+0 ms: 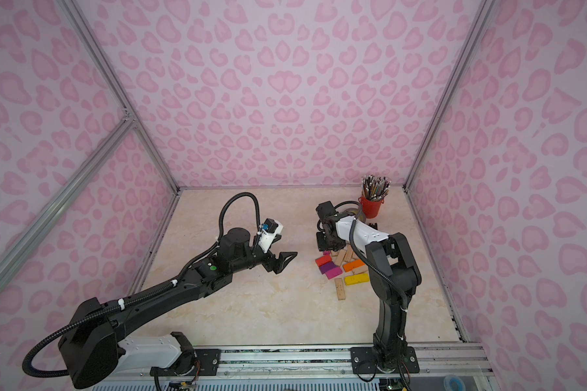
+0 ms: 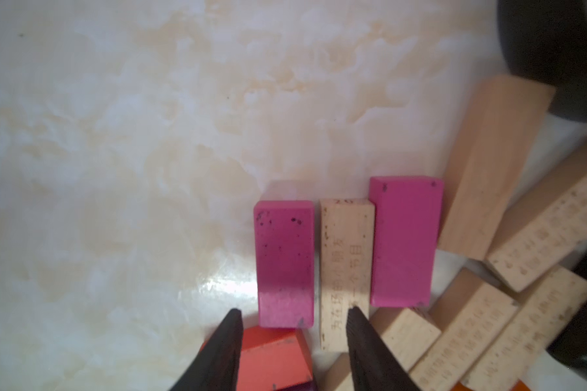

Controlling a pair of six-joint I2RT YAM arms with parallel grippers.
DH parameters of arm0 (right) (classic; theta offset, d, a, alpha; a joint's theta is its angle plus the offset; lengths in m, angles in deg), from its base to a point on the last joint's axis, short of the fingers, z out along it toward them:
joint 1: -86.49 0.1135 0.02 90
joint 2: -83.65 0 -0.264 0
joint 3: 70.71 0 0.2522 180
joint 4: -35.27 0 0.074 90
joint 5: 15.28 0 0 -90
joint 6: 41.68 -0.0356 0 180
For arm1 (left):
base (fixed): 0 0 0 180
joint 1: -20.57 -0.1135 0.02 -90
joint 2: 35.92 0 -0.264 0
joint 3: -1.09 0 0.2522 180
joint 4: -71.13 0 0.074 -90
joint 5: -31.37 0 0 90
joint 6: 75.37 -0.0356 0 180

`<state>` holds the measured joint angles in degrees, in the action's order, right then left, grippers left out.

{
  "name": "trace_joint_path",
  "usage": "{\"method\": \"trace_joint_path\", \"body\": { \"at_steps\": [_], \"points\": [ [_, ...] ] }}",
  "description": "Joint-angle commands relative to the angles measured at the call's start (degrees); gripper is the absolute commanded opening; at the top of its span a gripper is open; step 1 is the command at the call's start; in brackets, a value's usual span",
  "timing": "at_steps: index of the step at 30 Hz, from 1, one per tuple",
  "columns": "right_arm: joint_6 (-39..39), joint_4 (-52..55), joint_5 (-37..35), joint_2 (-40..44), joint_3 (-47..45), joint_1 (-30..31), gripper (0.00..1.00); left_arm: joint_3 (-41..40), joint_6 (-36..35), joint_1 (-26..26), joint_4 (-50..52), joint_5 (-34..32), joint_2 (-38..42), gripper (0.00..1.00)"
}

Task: Assemble the letter k with building blocks
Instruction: Move the building block to the center of the board.

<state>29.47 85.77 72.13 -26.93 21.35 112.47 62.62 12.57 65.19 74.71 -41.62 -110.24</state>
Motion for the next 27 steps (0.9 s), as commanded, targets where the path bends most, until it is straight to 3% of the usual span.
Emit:
{"method": "trace_joint_path", "body": {
  "at_steps": [1,18,27],
  "points": [
    [-0.8,-0.6,-1.0,-1.9,1.0,0.2,0.49,-0.4,0.2,-0.4,-0.6,0.8,0.9,0.91],
    [-1.6,-1.7,0.1,-5.9,2.7,0.9,0.36,-0.7,0.3,-1.6,-0.7,1.6,0.9,0.9],
    [-2.0,-1.6,-0.6,-6.3,2.2,1.4,0.35,-0.9,0.4,-1.8,-0.6,1.9,1.2,0.9]
  ]
}}
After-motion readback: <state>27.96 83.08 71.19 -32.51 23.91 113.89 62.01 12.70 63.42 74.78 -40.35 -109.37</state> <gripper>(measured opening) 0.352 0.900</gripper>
